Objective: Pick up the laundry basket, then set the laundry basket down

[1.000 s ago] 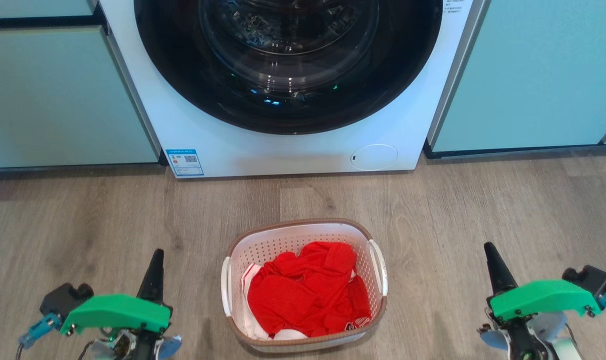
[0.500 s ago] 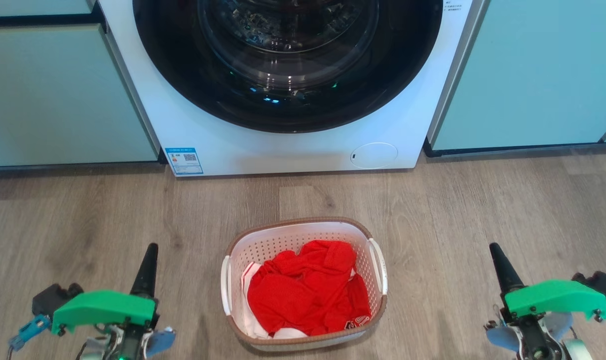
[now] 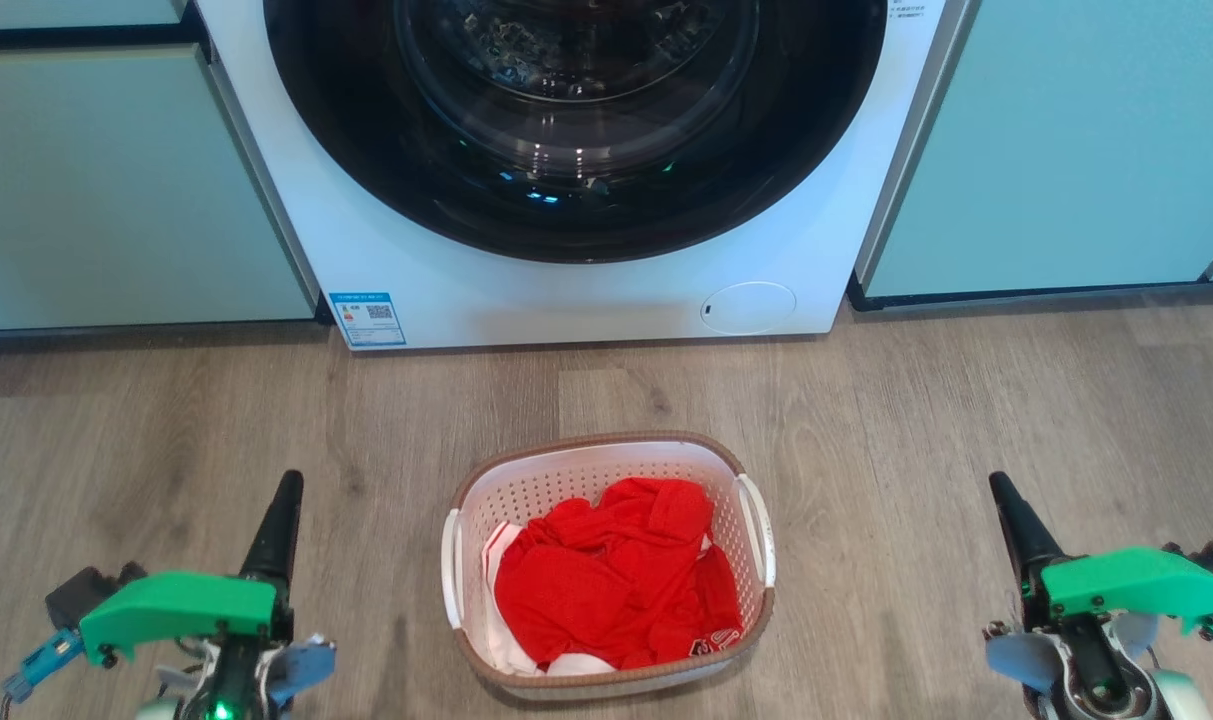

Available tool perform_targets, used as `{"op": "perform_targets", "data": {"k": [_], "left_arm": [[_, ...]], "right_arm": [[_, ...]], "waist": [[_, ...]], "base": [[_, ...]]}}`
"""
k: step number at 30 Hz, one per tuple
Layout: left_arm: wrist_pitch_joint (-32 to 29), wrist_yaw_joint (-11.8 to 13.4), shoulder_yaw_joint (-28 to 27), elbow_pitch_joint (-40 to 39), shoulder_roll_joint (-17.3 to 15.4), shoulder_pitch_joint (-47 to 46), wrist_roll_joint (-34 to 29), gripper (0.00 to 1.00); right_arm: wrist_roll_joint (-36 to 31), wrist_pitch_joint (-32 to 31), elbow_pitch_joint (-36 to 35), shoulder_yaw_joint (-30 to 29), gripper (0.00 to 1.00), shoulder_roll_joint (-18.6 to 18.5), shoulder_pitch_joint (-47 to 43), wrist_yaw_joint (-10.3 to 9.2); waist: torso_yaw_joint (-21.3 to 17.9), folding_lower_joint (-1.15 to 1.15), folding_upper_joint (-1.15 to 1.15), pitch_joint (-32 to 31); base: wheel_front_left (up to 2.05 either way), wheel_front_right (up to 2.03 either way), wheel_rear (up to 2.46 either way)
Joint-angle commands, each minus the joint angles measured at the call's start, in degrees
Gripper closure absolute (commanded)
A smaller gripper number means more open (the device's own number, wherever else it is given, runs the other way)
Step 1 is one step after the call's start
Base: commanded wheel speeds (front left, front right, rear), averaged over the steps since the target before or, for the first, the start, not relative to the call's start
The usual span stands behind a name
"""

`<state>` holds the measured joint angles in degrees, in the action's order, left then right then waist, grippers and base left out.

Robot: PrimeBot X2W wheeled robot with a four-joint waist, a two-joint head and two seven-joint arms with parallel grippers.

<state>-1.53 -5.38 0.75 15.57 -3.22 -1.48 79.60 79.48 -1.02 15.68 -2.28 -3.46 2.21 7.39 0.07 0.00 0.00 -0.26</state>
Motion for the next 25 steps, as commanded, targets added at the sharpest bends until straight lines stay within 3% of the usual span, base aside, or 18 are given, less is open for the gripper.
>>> {"op": "perform_targets", "data": {"k": [1,25], "left_arm": [[-0.56,-0.59,-2.62,-1.75,-0.6,-3.42,1.69,1.0],[-4.05,-2.11,-6.15,-1.56,-0.48,-4.61,13.5,1.0]], "right_arm": [[1.81,-0.53,-1.82,0.29,1.0,-0.83,3.01,0.09],[14.16,-4.05,-1.76,-2.47,1.0,-0.7,3.82,0.1]], "waist": [[-0.01,0.0,0.0,0.03],[-0.07,0.0,0.0,0.44]], "base": [[0.0,0.0,0.0],[0.0,0.0,0.0]]}}
